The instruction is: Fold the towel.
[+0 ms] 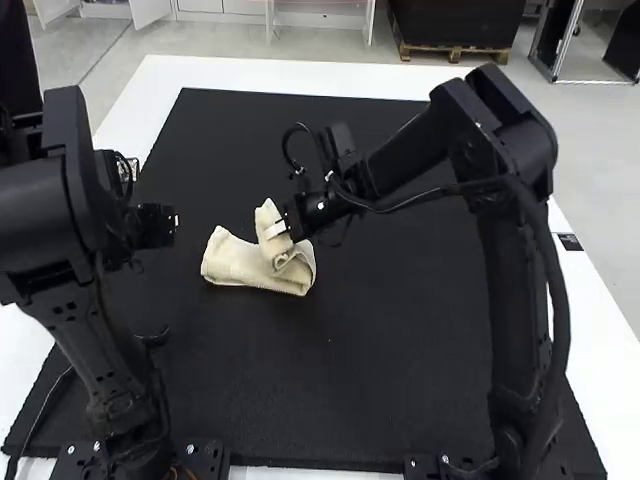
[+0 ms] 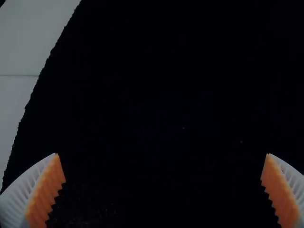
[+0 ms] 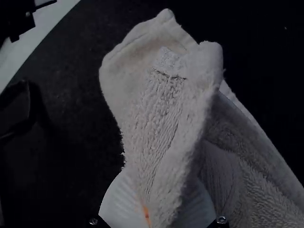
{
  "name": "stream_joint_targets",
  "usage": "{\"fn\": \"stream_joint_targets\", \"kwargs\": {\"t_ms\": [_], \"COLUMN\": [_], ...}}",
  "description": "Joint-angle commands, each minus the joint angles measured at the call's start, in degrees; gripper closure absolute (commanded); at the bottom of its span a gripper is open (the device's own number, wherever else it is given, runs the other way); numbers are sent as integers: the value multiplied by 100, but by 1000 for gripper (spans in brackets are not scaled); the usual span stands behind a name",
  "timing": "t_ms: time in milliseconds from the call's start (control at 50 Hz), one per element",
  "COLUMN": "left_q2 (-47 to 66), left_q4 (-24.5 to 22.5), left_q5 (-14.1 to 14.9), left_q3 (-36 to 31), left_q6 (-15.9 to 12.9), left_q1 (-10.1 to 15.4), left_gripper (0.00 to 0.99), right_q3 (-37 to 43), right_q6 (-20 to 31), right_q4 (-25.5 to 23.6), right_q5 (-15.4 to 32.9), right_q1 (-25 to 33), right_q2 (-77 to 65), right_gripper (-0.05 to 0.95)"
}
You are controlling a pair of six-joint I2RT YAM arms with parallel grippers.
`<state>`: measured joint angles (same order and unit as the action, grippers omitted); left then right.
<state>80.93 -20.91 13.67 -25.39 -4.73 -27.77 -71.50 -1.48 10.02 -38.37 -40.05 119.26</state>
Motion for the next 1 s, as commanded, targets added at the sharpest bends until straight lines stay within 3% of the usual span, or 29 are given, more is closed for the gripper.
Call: {"fn": "stream_joint_targets", "kwargs": {"t_ms": [0, 700, 780, 900, 980], "left_q2": [-200, -200, -191, -191, -191], "left_q4": [-45, -115, -124, -142, -168], "left_q5": [48, 118, 118, 118, 118], "left_q3": [34, 218, 227, 218, 218], "left_q6": [-81, -124, -133, -133, -124], "left_q1": [-44, -44, -53, -44, -44], "left_gripper": [26, 26, 28, 28, 28], "right_q3": [-355, -1357, -1392, -1445, -1472], "right_q6": [-116, -327, -362, -424, -485], "right_q4": [53, 44, 53, 44, 53], "right_q5": [-136, -144, -144, -144, -294], "right_q1": [-143, -477, -495, -495, -486], "right_q2": [132, 906, 932, 932, 932], "right_gripper": [925, 897, 826, 444, 308]}}
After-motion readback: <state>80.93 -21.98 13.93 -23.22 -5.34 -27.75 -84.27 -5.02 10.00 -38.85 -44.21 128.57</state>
